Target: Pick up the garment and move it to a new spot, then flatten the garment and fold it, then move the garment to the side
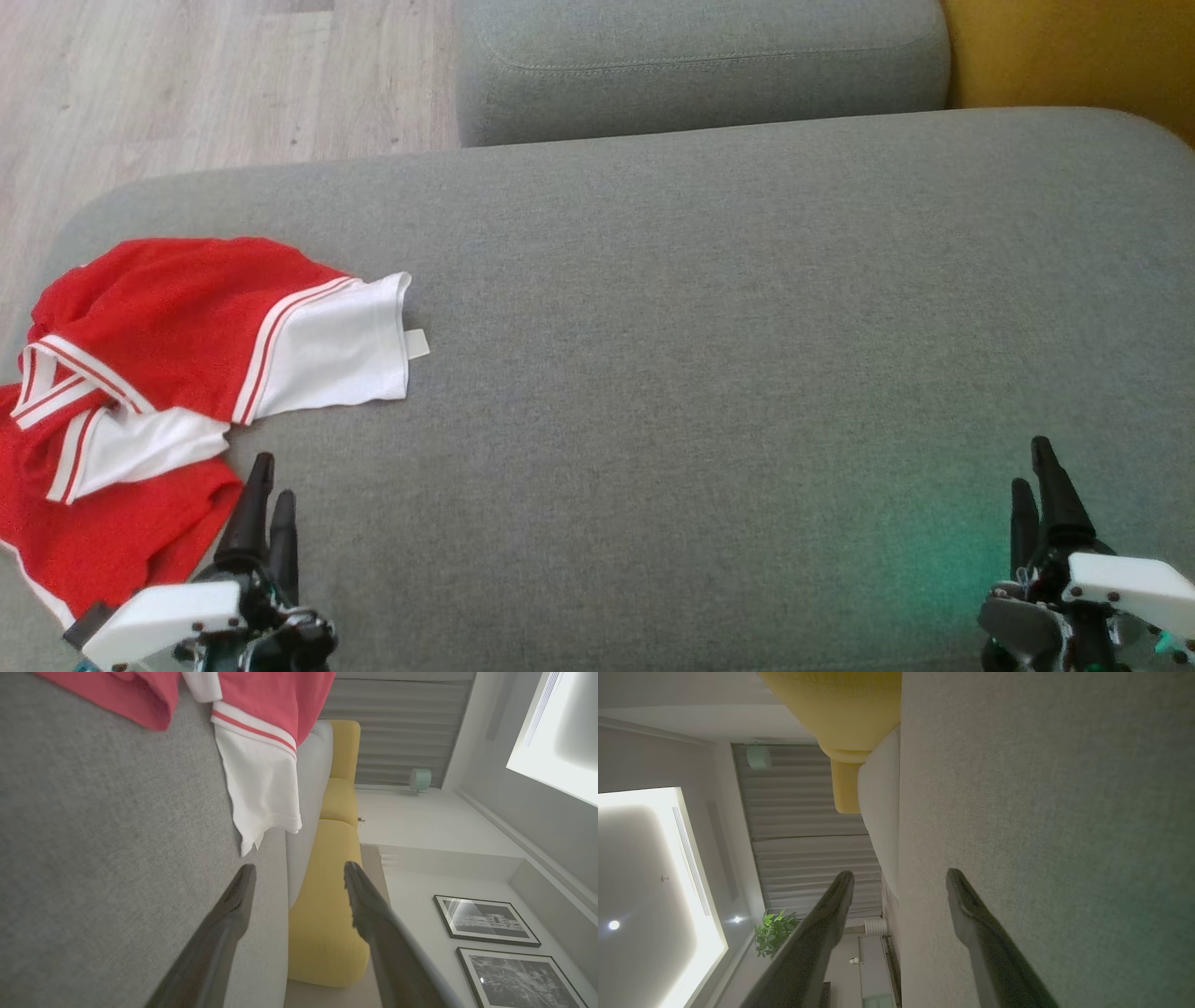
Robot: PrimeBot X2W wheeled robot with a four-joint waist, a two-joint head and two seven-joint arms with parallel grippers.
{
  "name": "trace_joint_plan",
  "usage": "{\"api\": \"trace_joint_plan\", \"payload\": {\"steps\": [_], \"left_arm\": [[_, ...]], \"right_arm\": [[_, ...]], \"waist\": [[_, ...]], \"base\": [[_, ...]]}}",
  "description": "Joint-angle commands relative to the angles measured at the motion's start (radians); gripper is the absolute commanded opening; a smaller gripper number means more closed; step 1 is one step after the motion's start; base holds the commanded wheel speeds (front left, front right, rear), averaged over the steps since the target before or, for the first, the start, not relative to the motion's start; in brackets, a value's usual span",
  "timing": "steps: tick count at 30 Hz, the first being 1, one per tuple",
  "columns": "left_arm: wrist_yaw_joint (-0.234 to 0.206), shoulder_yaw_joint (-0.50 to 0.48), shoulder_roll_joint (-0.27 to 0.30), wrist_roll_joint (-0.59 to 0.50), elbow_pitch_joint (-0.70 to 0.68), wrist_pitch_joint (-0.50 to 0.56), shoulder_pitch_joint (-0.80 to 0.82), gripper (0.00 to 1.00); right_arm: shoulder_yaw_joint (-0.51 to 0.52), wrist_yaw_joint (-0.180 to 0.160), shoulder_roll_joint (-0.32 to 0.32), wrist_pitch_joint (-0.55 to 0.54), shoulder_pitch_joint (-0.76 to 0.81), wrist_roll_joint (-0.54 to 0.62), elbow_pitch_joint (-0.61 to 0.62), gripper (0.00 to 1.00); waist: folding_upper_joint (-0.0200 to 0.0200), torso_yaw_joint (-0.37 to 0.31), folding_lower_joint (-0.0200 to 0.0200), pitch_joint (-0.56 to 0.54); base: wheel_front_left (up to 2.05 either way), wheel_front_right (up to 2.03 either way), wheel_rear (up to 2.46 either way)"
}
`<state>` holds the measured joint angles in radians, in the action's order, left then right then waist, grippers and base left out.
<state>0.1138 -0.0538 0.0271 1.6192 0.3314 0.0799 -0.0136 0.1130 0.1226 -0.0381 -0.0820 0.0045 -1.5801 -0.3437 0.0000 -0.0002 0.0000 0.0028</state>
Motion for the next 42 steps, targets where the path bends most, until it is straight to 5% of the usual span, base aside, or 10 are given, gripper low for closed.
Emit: {"api": "trace_joint_plan", "payload": {"steps": [1, 42], "left_arm": [[-0.001, 0.004, 0.010, -0.023, -0.040, -0.012, 0.046, 1.00], [-0.074, 0.085, 0.035, -0.587, -0.068, -0.132, 0.048, 1.00]], "right_arm": [[-0.006, 0.001, -0.002, 0.013, -0.039, 0.024, 0.041, 1.00], [-0.133, 0.003, -0.032, 0.133, -0.054, 0.728, 0.135, 1.00]], "waist": [[0.0000, 0.000, 0.0000, 0.000], [0.0000, 0.013, 0.0000, -0.007]], "base": [[0.00, 0.00, 0.00], [0.00, 0.00, 0.00]]}}
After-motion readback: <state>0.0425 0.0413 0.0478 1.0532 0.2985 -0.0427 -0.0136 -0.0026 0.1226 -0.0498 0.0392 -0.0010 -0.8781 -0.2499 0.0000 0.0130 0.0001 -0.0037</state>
